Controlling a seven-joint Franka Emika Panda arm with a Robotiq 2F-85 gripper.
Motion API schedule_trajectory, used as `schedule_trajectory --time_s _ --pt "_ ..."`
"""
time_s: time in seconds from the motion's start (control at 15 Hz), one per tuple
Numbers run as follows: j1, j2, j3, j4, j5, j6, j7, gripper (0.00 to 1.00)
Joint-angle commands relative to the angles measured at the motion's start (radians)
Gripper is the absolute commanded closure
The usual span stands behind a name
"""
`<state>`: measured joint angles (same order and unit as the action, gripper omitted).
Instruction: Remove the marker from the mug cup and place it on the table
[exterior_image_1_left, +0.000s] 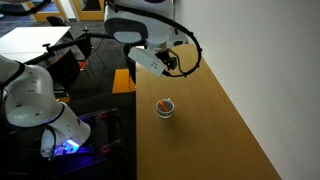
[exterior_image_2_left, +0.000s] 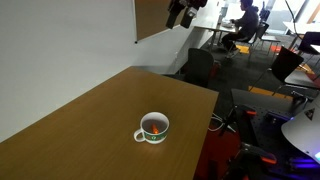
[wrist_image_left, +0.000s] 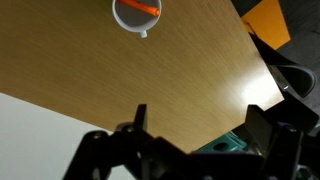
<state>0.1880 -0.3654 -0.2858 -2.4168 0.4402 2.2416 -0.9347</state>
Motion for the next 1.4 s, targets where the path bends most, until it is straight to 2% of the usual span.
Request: schedule_trajectory --time_s 0.0,0.2,0.27,0.6,0.93,1.33 --pt "-0.015 0.089 -0.002 0.072 0.096 -0.072 -0.142 0.00" --pt "-0.048 0.156 0.021 0.108 0.110 -0.092 -0.202 0.00" --pt "-0.064 0.101 0.047 0.054 0.102 -0.056 -0.169 0.00" --pt "-0.080 0.152 0.062 0.078 0.109 -0.038 -0.220 0.00" --pt "-0.096 0.217 0.060 0.101 0.259 -0.031 -0.518 0.00" --pt "-0.170 0.322 0.066 0.145 0.404 -0.153 -0.897 0.00"
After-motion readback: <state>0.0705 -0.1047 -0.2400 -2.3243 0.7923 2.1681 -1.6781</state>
